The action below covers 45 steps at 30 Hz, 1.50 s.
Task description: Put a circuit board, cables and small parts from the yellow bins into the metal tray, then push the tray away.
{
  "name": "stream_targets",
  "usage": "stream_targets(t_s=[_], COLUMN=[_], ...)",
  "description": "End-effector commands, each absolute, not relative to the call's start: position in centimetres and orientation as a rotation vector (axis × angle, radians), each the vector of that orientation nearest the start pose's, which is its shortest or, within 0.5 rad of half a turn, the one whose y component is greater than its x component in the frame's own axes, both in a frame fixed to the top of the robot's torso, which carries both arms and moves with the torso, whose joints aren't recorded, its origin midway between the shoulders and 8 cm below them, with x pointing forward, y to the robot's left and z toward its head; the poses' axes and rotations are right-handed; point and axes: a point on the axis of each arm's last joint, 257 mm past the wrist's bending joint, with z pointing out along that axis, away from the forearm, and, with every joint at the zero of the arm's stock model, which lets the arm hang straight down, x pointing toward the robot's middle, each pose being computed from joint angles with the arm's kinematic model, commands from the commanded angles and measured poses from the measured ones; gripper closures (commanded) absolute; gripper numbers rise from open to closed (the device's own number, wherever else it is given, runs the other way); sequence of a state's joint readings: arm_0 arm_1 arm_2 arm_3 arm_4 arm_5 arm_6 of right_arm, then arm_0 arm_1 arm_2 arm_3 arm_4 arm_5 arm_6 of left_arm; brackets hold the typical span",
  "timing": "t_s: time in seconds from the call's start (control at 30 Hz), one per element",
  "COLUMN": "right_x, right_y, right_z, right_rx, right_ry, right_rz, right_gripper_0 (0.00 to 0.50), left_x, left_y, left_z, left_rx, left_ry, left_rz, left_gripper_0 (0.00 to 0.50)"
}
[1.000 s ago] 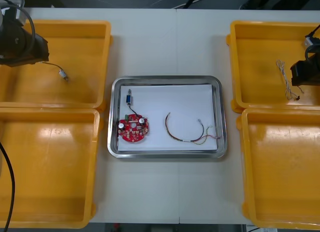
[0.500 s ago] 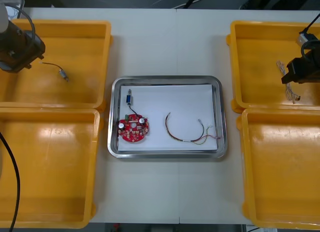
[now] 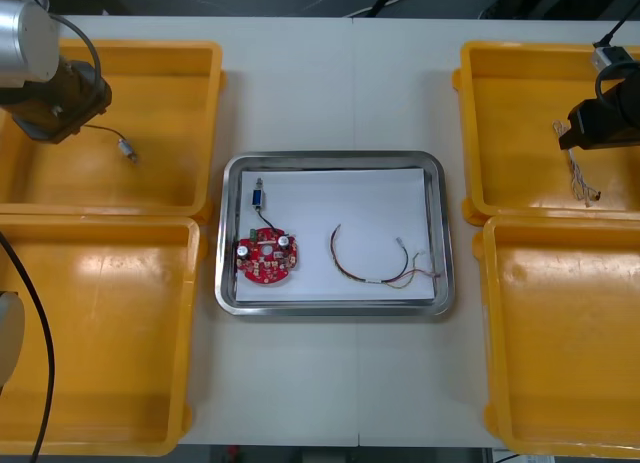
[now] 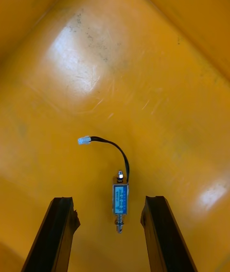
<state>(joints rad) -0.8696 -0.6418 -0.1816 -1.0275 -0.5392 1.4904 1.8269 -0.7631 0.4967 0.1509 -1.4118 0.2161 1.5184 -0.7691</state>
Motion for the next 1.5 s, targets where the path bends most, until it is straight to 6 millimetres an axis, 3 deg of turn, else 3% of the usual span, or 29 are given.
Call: stream_targets(t_s=[0.03, 0.17, 0.4, 1.03, 1.33, 1.5], right_x=[59.3, 59.5, 60.0, 60.9, 61.7, 61.6], right_y=[-39.7, -40.3, -41.1, -41.7, -41.2, -41.2], right_z=[-16.3, -16.8, -17.5, -20.8, -21.2, -21.7], right_rx=[-0.167, -0.151, -0.138, -0.158, -0.173, -0.174], right_ry=[2.583, 2.582, 2.569, 2.567, 2.540, 2.547], right_rz=[-0.035, -0.046, -0.076, -0.133, -0.154, -0.154], right_gripper_0=[0.000, 0.000, 0.000, 0.000, 0.000, 0.000], left_x=[61.0, 62.0, 61.9, 59.3, 60.0, 61.5], left_y=[36.5, 36.6, 35.4, 32.9, 32.3, 32.9], left_z=[-15.1, -16.2, -17.0, -19.8, -19.2, -19.8], left_rx=[-1.018, -1.004, -0.988, -0.955, -0.947, -0.941], left_ry=[2.176, 2.159, 2.187, 2.365, 2.362, 2.342], left_rz=[-0.156, -0.153, -0.157, -0.157, -0.186, -0.193], left_gripper_0=[0.049, 0.046, 0.046, 0.048, 0.046, 0.046])
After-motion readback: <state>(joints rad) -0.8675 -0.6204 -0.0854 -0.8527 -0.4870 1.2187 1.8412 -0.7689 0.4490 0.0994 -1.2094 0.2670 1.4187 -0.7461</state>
